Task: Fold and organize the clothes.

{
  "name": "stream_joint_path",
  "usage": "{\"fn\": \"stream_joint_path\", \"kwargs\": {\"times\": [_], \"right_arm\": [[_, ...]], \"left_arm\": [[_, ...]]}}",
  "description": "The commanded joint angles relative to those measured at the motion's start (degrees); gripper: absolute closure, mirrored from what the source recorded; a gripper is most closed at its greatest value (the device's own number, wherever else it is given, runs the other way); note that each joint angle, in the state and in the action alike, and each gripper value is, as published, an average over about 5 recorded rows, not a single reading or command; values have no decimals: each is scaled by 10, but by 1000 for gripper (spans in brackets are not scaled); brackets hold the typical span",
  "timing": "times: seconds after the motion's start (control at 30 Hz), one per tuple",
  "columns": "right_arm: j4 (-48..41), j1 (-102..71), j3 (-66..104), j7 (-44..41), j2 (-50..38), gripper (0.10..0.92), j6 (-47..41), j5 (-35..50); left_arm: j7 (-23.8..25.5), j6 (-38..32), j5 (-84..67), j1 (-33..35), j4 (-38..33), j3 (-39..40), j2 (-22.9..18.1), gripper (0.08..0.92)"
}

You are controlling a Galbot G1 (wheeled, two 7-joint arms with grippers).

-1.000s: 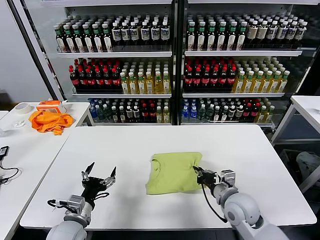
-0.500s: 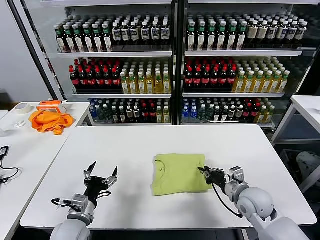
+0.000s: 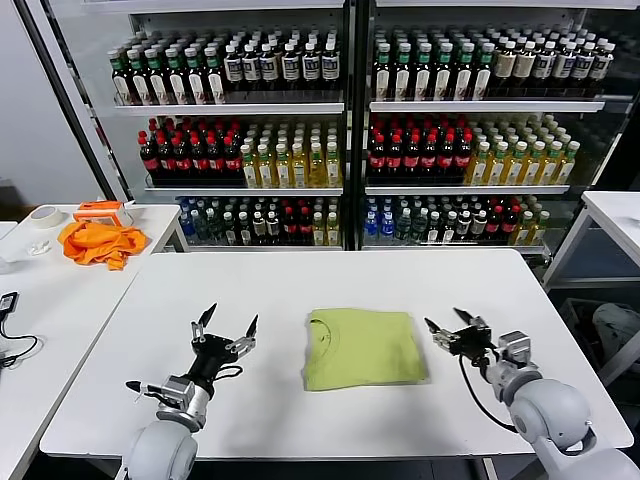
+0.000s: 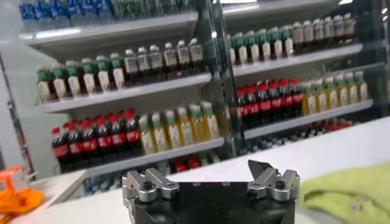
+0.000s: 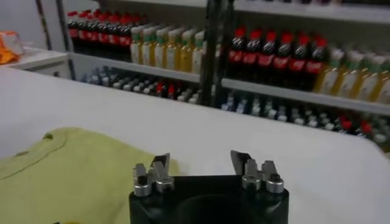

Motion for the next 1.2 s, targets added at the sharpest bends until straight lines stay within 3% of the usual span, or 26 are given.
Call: {"fn": "stream_joint_path", "kwargs": {"times": [0.03,0.23,0.47,0.73,1.2], "right_arm": [[34,-56,87,30,31,322,90,-85],[1,-50,82,34,38,209,129,-149],[-20,-32,65,38,54,203,114,-155],[-13,-13,48,42,50,203,98,-176],[-27,-19,33,92,81,203,158,-207]], "left_arm": [[9,-8,-5,-56,32,2,-12,177],[1,6,-1,-59,20,-17,-6,177],[21,-54,-8,-58,50,-31,5,177],[30,-50,-18,-42,42,-39,-3,177],[73,-110,-6,-18,50,-34,-12,177]]}}
